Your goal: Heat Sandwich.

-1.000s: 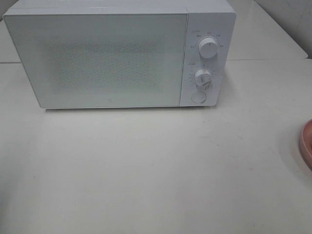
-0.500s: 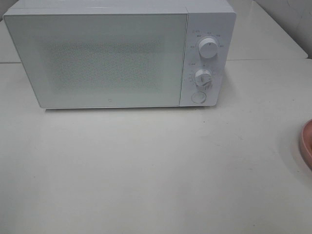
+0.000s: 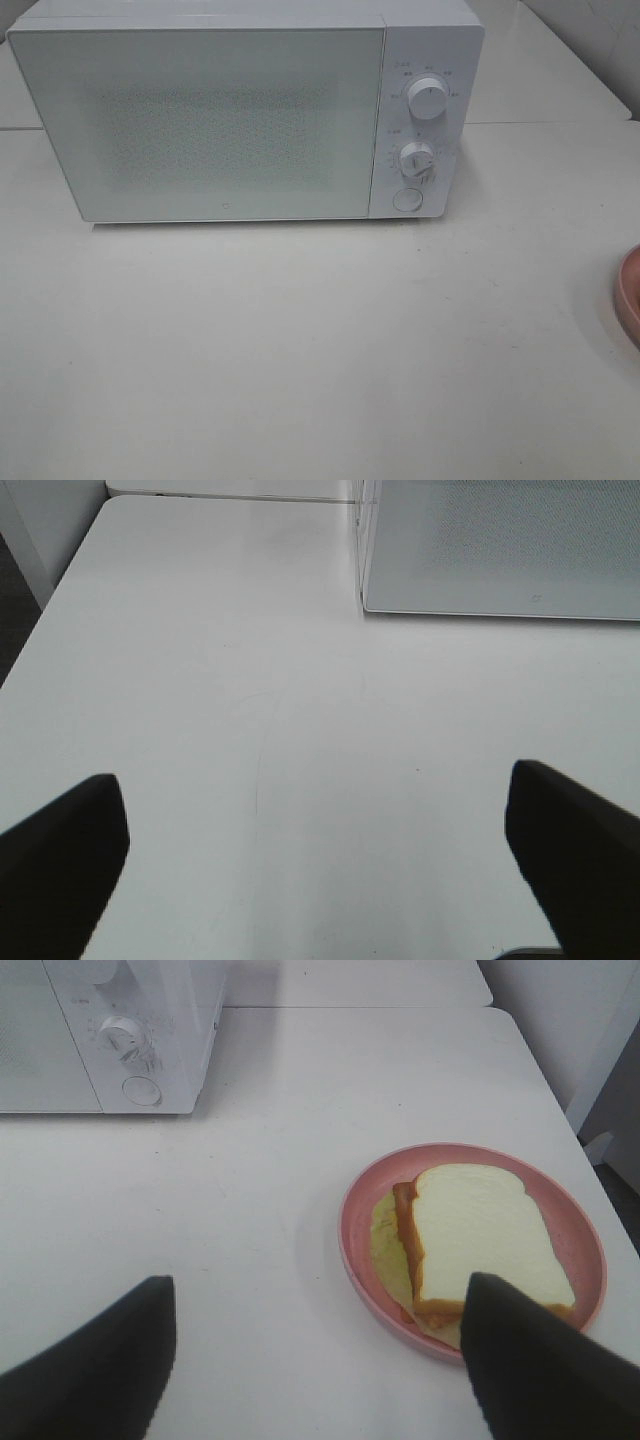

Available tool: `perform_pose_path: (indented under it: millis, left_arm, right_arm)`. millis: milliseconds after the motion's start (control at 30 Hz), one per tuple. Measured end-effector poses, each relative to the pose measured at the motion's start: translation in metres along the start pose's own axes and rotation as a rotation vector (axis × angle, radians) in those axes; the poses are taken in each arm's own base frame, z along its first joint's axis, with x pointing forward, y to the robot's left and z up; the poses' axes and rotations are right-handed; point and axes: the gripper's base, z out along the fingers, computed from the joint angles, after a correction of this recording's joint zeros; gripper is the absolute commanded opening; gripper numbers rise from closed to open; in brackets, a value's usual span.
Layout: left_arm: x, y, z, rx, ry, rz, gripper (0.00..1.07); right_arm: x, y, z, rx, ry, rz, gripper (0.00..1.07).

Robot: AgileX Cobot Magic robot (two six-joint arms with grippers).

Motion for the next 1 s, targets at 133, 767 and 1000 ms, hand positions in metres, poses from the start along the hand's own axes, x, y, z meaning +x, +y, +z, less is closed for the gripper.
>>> perform_pose_path:
  millis: [133,767,1000]
  left_arm:
    - [0.0,0.0,0.0,0.0,0.0,0.0,0.98]
    - [0.0,0.0,0.0,0.0,0.0,0.0,0.98]
    - [0.0,0.0,0.0,0.0,0.0,0.0,0.98]
  right_arm:
    - [0.0,0.0,0.0,0.0,0.0,0.0,0.76]
    - [0.0,0.0,0.0,0.0,0.0,0.0,0.76]
    - [0.0,0.0,0.0,0.0,0.0,0.0,0.76]
